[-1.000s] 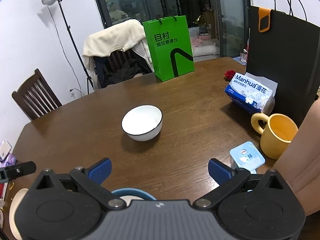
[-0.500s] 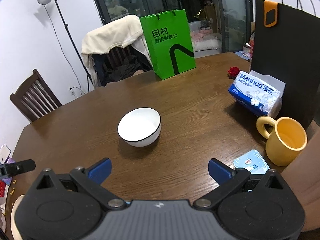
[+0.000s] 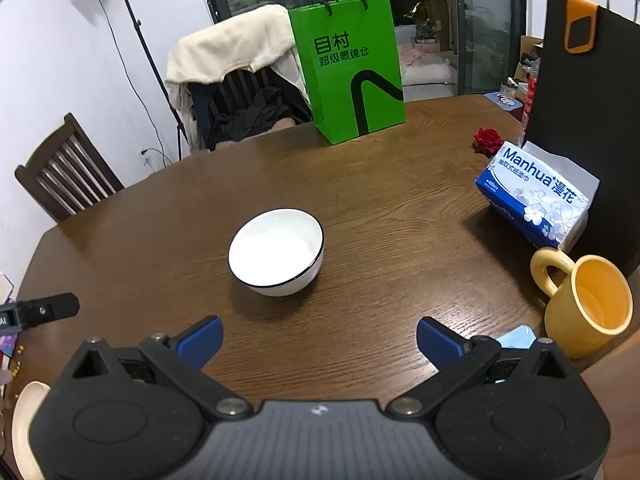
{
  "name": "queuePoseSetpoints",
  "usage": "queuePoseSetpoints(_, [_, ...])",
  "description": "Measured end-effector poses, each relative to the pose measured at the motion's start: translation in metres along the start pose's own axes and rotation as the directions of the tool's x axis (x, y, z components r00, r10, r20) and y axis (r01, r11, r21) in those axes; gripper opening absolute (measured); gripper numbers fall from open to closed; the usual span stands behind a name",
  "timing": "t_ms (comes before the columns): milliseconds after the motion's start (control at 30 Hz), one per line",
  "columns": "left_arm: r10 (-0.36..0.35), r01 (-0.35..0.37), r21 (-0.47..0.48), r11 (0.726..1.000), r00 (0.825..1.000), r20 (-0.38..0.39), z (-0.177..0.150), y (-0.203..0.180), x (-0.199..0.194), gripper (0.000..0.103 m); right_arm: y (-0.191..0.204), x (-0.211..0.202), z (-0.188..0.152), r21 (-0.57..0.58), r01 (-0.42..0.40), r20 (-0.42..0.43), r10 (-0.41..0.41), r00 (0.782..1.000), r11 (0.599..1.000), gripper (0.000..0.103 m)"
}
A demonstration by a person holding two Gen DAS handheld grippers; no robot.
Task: Organize plates and bowls
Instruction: 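Move both open tools toward the remaining white bowl, then close both tools on the rim of the remaining white bowl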
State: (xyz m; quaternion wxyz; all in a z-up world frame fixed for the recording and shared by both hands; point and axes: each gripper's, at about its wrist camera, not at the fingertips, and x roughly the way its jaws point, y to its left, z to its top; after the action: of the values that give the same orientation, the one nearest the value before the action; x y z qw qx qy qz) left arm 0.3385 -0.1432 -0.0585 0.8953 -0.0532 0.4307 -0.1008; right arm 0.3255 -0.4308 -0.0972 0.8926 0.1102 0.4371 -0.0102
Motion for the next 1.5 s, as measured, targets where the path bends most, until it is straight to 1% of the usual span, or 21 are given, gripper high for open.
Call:
queuePoseSetpoints(200, [-0.001,0.001,-0.003,1.000,1.000,-0.006,0.009,-0.006,0.012,0.103,0.000,0.017,0.013,-0.020,0.004,-0.021,-0.005,1.000,1.000,0.103])
queuePoseSetpoints(600, [0.007,-0.007,-0.004,1.000,1.000,-0.030,0.031,-0.021,0.051,0.103,0.008,0.051,0.038,-0.052,0.000,-0.051,-0.002,0.999,0.999,0.103])
queuePoseSetpoints(833, [0.018,-0.018,0.005,1.000,0.998,-0.060,0.039,-0.031,0.074,0.103,0.010,0.069,0.053,-0.044,0.013,-0.072,-0.016,0.997,0.999,0.103])
queuePoseSetpoints(1000, [0.022,-0.021,0.007,1.000,0.995,-0.101,0.041,-0.038,0.093,0.103,0.012,0.084,0.060,-0.050,0.031,-0.091,-0.035,0.995,0.998,0.102])
queuePoseSetpoints(1100, [0.024,-0.022,0.015,1.000,0.993,-0.117,0.043,-0.042,0.104,0.103,0.009,0.096,0.064,-0.024,0.032,-0.112,-0.035,0.993,0.999,0.096])
queuePoseSetpoints(1233, [0.030,-0.028,0.018,0.999,0.990,-0.139,0.046,-0.047,0.119,0.103,0.006,0.110,0.070,0.001,0.039,-0.127,-0.038,0.991,0.999,0.094])
queuePoseSetpoints(1433, [0.037,-0.035,0.015,0.999,0.984,-0.175,0.049,-0.052,0.140,0.100,0.004,0.130,0.076,0.018,0.051,-0.161,-0.047,0.986,0.999,0.087])
queuePoseSetpoints(1500, [0.035,-0.034,0.007,0.999,0.982,-0.183,0.050,-0.052,0.147,0.097,0.005,0.137,0.078,0.024,0.048,-0.173,-0.043,0.984,0.999,0.085])
